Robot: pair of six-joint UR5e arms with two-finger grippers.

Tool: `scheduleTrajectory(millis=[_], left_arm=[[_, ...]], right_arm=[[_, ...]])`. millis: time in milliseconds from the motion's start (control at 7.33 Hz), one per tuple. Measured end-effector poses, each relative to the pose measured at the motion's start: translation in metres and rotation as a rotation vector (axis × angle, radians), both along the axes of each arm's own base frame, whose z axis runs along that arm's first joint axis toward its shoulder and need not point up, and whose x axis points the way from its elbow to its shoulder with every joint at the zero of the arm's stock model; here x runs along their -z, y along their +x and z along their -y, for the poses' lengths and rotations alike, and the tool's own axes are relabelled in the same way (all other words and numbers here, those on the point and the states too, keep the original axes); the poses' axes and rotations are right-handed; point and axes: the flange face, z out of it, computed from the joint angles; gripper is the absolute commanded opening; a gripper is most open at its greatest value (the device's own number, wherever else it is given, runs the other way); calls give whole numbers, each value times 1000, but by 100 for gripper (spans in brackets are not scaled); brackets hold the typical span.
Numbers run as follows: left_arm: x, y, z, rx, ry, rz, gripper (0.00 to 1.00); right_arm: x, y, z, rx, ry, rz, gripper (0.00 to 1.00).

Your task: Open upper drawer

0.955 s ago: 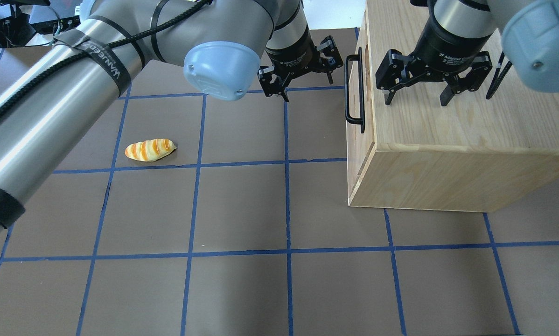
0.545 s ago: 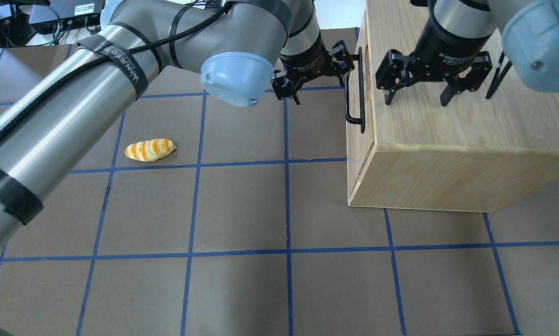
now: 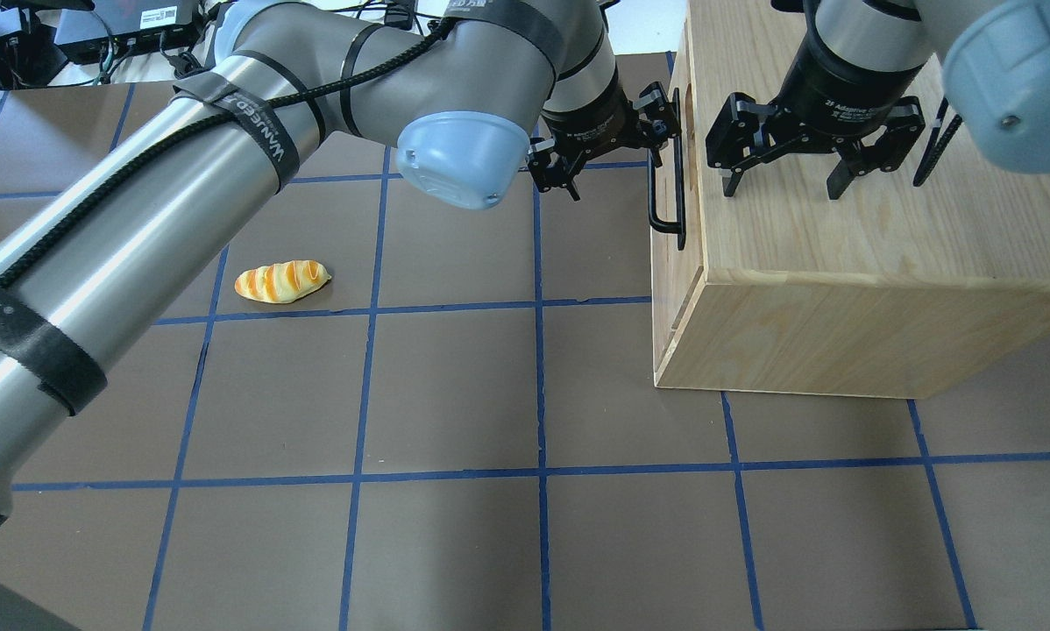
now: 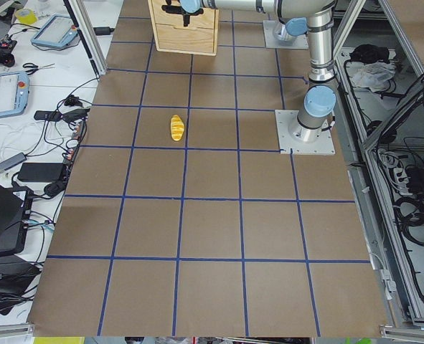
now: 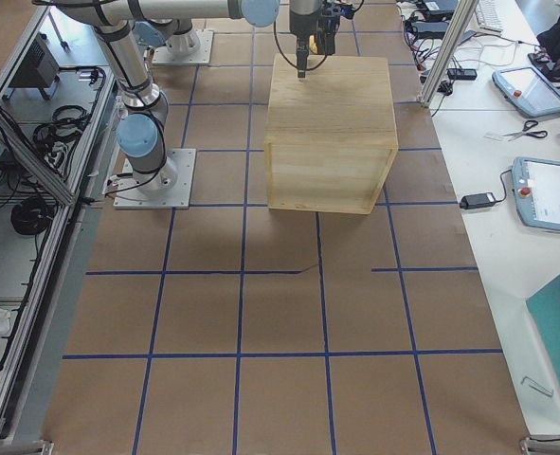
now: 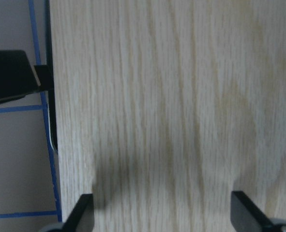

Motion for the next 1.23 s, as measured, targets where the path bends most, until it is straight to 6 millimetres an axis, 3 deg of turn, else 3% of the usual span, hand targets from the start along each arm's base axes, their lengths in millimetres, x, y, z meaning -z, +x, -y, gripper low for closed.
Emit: scheduleTrajectory(millis=[1227], left_arm=[[15, -3, 3, -7, 12, 24, 100]], right_arm=[[0, 0, 0, 0, 0, 0, 100]])
